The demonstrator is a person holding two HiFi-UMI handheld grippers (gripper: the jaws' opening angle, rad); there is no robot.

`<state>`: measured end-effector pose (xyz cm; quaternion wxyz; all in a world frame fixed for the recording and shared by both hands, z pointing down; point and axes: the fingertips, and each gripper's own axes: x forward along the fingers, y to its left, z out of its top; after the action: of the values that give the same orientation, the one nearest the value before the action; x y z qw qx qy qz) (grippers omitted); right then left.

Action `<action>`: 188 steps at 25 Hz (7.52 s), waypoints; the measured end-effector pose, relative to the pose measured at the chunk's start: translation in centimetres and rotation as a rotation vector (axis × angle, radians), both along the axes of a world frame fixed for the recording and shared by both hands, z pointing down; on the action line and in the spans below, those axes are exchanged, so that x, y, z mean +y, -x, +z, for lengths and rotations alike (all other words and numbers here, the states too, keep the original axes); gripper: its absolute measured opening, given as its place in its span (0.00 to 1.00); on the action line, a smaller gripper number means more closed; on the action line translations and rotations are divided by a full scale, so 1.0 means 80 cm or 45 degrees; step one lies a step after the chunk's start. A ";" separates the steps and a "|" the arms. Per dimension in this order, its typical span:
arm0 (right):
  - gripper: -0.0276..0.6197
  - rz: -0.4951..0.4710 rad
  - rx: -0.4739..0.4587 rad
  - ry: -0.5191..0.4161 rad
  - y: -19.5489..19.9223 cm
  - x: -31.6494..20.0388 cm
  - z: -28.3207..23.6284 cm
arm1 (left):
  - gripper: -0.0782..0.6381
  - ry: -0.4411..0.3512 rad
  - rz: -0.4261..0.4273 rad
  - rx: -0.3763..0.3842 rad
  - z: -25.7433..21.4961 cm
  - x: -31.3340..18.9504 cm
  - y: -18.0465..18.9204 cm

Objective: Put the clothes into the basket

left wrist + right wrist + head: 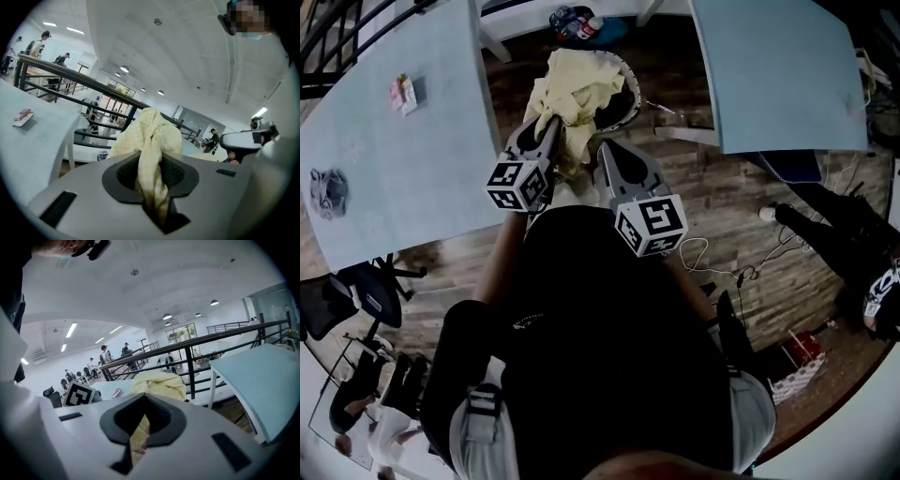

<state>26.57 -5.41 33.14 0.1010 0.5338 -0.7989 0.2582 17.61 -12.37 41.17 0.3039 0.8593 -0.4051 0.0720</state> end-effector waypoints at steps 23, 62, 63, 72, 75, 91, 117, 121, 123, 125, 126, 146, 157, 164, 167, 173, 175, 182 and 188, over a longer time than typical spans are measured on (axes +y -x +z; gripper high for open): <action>0.06 -0.105 -0.028 0.209 -0.113 -0.082 0.155 | 0.23 0.063 -0.154 -0.115 0.122 -0.084 -0.091; 0.06 -0.134 0.013 0.374 -0.116 -0.113 0.355 | 0.24 0.514 0.300 -0.610 0.563 -0.062 -0.129; 0.06 -0.136 0.013 0.374 -0.116 -0.114 0.355 | 0.24 0.526 0.317 -0.636 0.569 -0.062 -0.126; 0.06 -0.133 -0.010 0.383 -0.111 -0.115 0.357 | 0.25 0.563 0.336 -0.795 0.601 -0.082 -0.108; 0.06 -0.138 -0.015 0.377 -0.106 -0.115 0.354 | 0.26 0.511 0.367 -0.803 0.596 -0.095 -0.115; 0.06 -0.134 -0.010 0.380 -0.102 -0.112 0.357 | 0.24 0.434 0.365 -0.682 0.567 -0.106 -0.135; 0.06 -0.121 0.006 0.380 -0.037 -0.091 0.375 | 0.15 0.441 0.129 -0.202 0.464 0.003 -0.087; 0.06 -0.119 0.021 0.385 -0.006 -0.078 0.376 | 0.14 0.313 0.115 -0.158 0.412 0.007 -0.067; 0.06 -0.119 0.023 0.379 0.012 -0.072 0.372 | 0.14 0.243 0.102 -0.150 0.381 0.006 -0.052; 0.06 -0.120 0.024 0.370 0.029 -0.067 0.363 | 0.14 0.182 0.070 -0.147 0.349 0.004 -0.032; 0.06 -0.120 0.025 0.364 0.036 -0.066 0.356 | 0.14 0.157 0.050 -0.134 0.333 0.003 -0.022; 0.05 -0.264 0.041 0.136 0.159 -0.057 0.174 | 0.14 -0.151 -0.149 0.062 0.065 0.002 0.104; 0.05 -0.315 -0.079 0.096 0.210 -0.025 0.068 | 0.14 -0.300 -0.151 0.057 -0.049 0.034 0.137; 0.05 -0.411 -0.085 -0.048 0.246 -0.027 -0.016 | 0.14 -0.378 -0.280 0.072 -0.119 0.046 0.185; 0.05 -0.406 -0.141 -0.103 0.248 -0.033 -0.055 | 0.14 -0.395 -0.334 0.091 -0.142 0.041 0.198; 0.06 -0.436 -0.136 -0.225 0.264 -0.029 -0.109 | 0.14 -0.506 -0.373 0.052 -0.196 0.052 0.217; 0.05 -0.435 -0.145 -0.248 0.267 -0.032 -0.121 | 0.14 -0.554 -0.404 0.051 -0.217 0.051 0.223; 0.05 -0.486 -0.193 -0.334 0.278 -0.035 -0.161 | 0.14 -0.646 -0.458 0.030 -0.264 0.060 0.229; 0.05 -0.535 -0.205 -0.396 0.295 -0.022 -0.178 | 0.14 -0.669 -0.505 0.004 -0.270 0.088 0.248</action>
<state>2.97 -7.13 18.90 0.0055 0.3431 -0.9276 0.1475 -2.23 -5.30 19.57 0.0805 0.8128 -0.5687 -0.0967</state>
